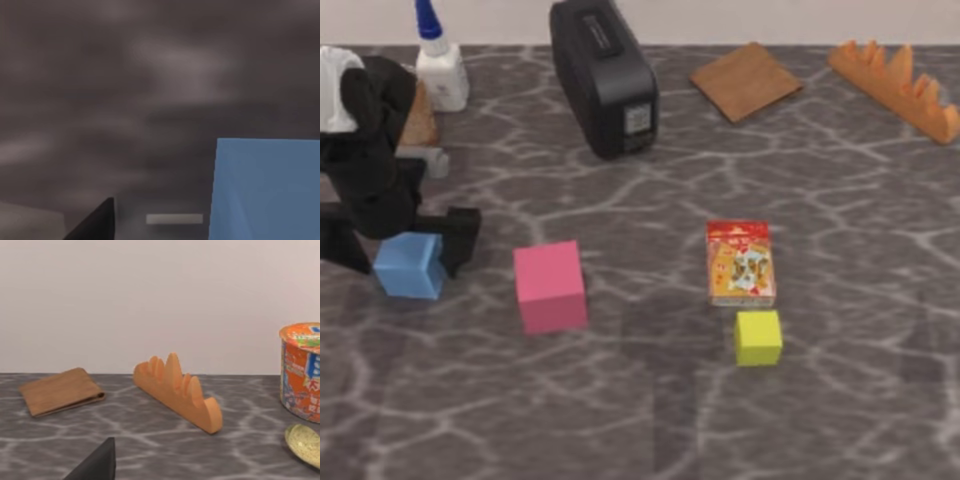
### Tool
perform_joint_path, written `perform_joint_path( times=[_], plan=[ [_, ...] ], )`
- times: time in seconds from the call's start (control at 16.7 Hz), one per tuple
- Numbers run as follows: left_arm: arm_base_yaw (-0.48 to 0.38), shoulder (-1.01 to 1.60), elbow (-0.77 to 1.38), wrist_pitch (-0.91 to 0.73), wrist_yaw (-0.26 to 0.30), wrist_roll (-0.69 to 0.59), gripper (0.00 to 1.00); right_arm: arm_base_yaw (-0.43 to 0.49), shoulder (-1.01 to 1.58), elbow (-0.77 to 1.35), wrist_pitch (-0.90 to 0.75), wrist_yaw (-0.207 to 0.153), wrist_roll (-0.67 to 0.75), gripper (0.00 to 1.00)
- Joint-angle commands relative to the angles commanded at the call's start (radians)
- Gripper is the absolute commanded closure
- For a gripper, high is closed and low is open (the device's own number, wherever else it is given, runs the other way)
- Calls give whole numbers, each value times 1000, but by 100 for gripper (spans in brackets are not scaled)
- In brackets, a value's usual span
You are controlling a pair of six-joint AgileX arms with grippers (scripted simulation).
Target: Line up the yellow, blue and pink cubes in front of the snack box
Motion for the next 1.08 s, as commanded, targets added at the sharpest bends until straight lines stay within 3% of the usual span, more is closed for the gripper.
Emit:
perform_joint_path(
  times=[0.6, 1.08],
  plan=[
    [0, 0, 0, 0, 0, 0, 98, 0, 0, 0, 0, 0, 0, 0],
    [0, 0, 0, 0, 0, 0, 100, 0, 0, 0, 0, 0, 0, 0]
  ],
)
